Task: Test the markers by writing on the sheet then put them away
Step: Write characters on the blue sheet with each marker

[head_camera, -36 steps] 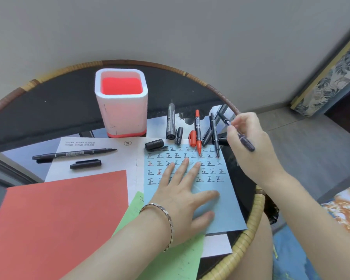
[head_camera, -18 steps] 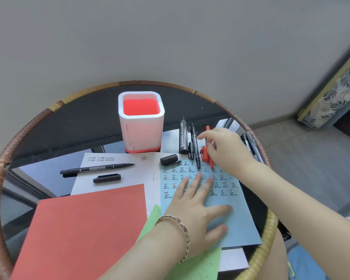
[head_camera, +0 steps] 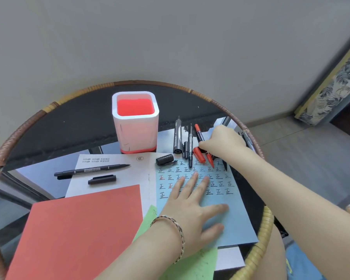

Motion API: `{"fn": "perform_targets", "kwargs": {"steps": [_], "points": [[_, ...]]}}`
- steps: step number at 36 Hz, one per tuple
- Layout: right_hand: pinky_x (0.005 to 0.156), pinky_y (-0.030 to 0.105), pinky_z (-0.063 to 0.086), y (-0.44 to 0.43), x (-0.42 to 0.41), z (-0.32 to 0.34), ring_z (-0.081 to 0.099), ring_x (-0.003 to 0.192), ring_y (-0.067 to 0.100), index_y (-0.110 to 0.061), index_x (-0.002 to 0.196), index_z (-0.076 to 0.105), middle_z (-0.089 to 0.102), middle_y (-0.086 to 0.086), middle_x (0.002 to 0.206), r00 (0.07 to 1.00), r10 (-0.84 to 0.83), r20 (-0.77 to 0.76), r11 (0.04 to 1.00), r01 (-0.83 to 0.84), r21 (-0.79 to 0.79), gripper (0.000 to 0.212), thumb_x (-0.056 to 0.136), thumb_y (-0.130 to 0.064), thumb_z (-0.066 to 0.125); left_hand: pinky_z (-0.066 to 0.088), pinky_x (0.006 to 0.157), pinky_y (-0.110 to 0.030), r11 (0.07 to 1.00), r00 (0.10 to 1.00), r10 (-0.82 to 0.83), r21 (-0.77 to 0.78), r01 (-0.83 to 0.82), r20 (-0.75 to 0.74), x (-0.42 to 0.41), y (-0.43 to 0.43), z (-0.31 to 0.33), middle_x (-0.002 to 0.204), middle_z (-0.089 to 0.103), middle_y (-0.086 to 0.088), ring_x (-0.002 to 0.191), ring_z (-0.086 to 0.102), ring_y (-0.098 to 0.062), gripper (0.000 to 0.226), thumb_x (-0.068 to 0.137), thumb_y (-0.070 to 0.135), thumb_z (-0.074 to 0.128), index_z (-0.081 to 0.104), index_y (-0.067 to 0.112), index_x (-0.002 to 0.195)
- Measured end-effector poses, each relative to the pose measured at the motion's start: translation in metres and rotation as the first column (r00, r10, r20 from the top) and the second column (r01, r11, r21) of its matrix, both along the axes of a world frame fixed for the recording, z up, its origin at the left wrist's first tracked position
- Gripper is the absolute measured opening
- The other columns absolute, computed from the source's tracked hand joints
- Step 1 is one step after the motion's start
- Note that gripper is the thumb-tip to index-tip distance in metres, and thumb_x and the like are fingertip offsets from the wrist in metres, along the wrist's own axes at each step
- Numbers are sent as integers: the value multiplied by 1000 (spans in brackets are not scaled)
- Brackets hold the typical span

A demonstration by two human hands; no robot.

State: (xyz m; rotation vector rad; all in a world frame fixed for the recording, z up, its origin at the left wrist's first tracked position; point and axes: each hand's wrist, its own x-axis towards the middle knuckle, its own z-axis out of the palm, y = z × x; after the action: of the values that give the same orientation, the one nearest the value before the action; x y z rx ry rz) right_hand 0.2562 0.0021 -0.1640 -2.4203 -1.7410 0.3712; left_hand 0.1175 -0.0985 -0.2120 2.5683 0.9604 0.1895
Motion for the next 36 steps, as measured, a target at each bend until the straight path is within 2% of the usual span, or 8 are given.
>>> {"fn": "perform_targets", "kwargs": {"steps": [8,11,13,18,23,27,31,36], "points": [[44,25,21,-38,21,30,22,36,9,-16,46,28,24,-3,47,926,30,-377,965,72,253,45,85,-26,49,-33,93,-30,1000,997,-3,16,4,-76,1,-1,5,155,-6,-5,140,-17,-25,68,69,59,3,28,48,131],[46,25,25,-60,24,31,28,47,14,-10,66,40,35,6,57,869,48,-493,944,122,307,27,89,-24,43,-23,105,-37,999,986,47,13,-45,-158,1,-4,16,155,-6,-7,141,-13,-23,51,88,54,18,21,42,137],[50,28,26,-71,25,28,30,50,16,-12,68,40,36,6,59,837,28,-547,931,178,320,23,88,-21,44,-17,109,-39,997,976,69,-14,-74,-209,-1,-4,24,155,-9,-6,141,-14,-21,52,93,48,28,12,37,142],[46,16,43,-98,15,15,41,38,1,-14,67,41,41,-1,52,645,-1,-764,894,342,288,26,88,-23,52,-12,113,-37,991,952,127,7,-131,-279,-33,1,39,154,-14,2,140,-16,-13,65,92,52,29,-4,30,144],[43,11,40,-119,-15,-1,54,42,6,-10,69,61,69,2,56,581,88,-809,903,296,311,27,91,-23,51,-15,112,-34,971,942,239,51,-234,-237,-68,1,29,153,-16,12,134,-24,-2,74,83,65,21,-7,31,143],[48,16,44,-127,-38,-10,64,54,7,-14,78,64,73,-5,66,537,89,-839,914,291,283,20,90,-23,51,-19,110,-34,963,946,268,33,-267,-181,-79,-4,14,151,-16,18,124,-29,6,94,57,71,-2,-6,33,143],[51,14,47,-130,-56,-13,66,58,5,-15,79,64,73,-7,69,531,111,-840,917,271,292,12,87,-22,58,-21,105,-34,958,945,286,49,-282,-159,-80,-4,5,151,-17,19,124,-32,5,95,57,72,-1,-4,34,143],[50,8,43,-127,-75,-16,60,46,4,-7,64,61,66,0,49,532,109,-840,888,328,323,23,78,-23,69,-21,106,-34,948,940,318,57,-313,-122,-79,-4,2,151,-12,22,126,-30,4,95,57,74,3,1,35,143]]}}
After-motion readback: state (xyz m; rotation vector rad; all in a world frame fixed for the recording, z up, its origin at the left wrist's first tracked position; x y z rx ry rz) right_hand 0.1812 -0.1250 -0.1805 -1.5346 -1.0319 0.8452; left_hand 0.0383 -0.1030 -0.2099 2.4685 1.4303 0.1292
